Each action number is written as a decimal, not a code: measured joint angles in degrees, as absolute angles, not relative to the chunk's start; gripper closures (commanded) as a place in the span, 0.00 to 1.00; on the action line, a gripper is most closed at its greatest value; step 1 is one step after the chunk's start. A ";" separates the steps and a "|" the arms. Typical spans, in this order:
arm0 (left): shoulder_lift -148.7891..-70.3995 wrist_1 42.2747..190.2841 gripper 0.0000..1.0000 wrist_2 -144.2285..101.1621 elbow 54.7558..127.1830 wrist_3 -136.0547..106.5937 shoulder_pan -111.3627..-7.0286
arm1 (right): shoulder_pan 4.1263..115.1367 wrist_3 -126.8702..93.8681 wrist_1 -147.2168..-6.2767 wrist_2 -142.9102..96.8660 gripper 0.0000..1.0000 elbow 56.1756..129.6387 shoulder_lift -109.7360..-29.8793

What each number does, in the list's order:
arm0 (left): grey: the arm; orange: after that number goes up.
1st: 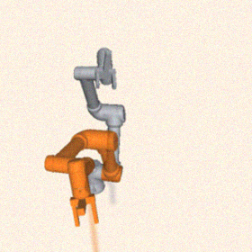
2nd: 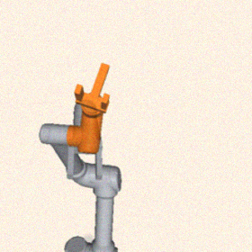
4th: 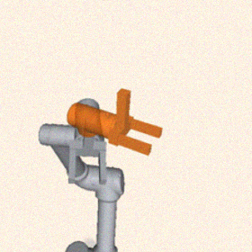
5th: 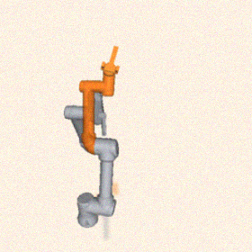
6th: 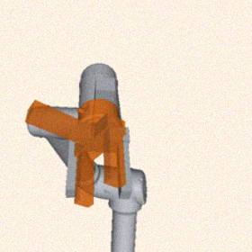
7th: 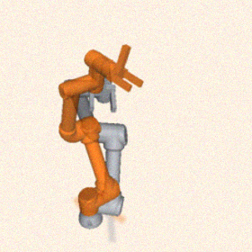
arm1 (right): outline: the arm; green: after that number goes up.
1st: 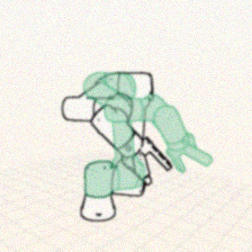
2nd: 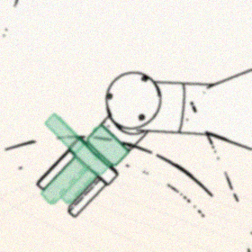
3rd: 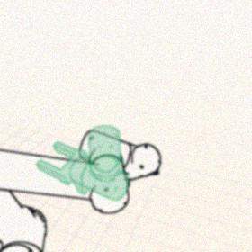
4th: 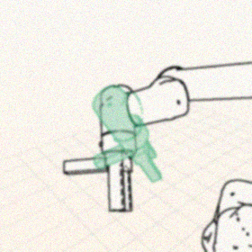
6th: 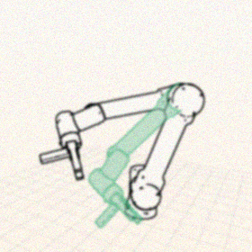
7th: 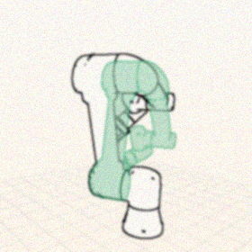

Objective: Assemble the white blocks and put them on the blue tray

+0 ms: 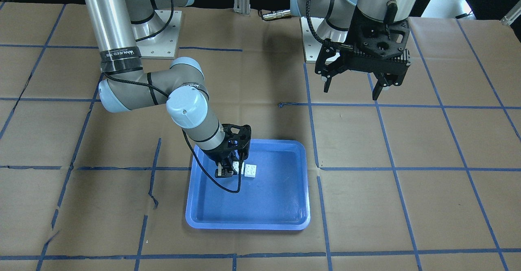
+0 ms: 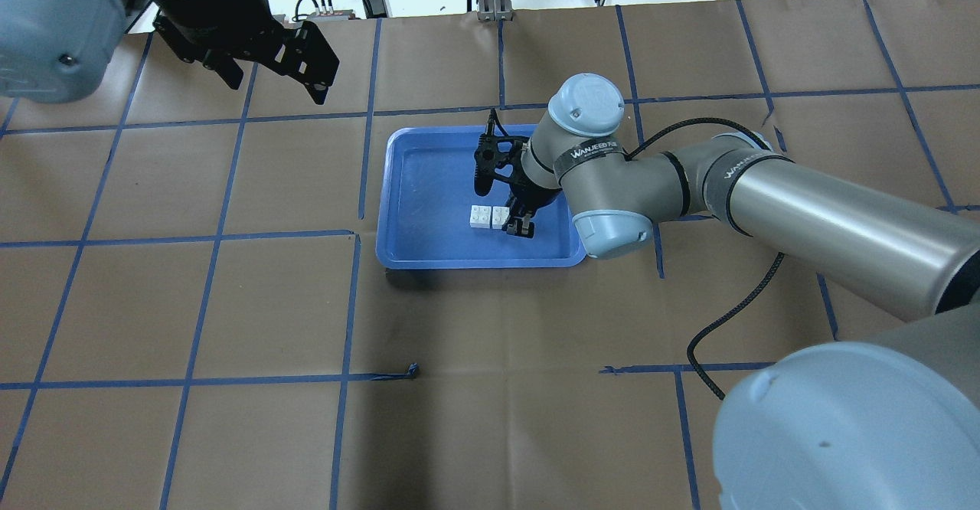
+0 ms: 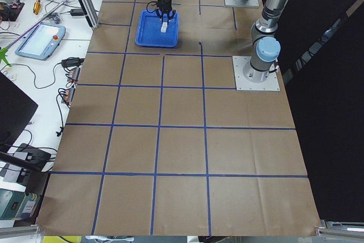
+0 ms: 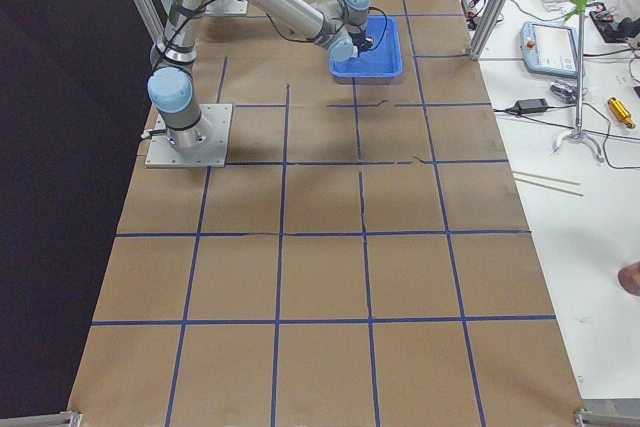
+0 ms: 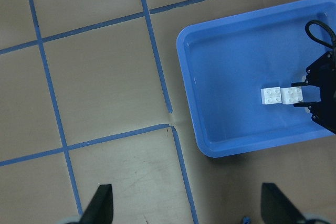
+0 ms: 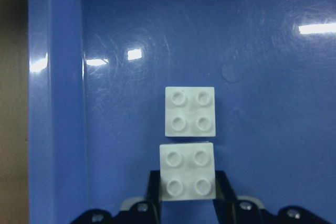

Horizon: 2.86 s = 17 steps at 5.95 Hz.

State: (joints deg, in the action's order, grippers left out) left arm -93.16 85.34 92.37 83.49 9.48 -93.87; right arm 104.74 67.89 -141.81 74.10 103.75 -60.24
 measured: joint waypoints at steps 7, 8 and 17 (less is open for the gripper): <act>-93.19 85.13 0.01 92.44 83.58 9.49 -93.72 | 104.68 67.03 -142.66 73.98 0.74 103.71 -59.73; -93.23 84.92 0.01 92.46 83.62 9.49 -93.70 | 104.69 67.00 -142.65 73.94 0.74 103.71 -59.70; -92.91 84.58 0.01 92.53 83.82 9.06 -93.81 | 104.68 66.15 -142.67 73.36 0.36 103.71 -59.59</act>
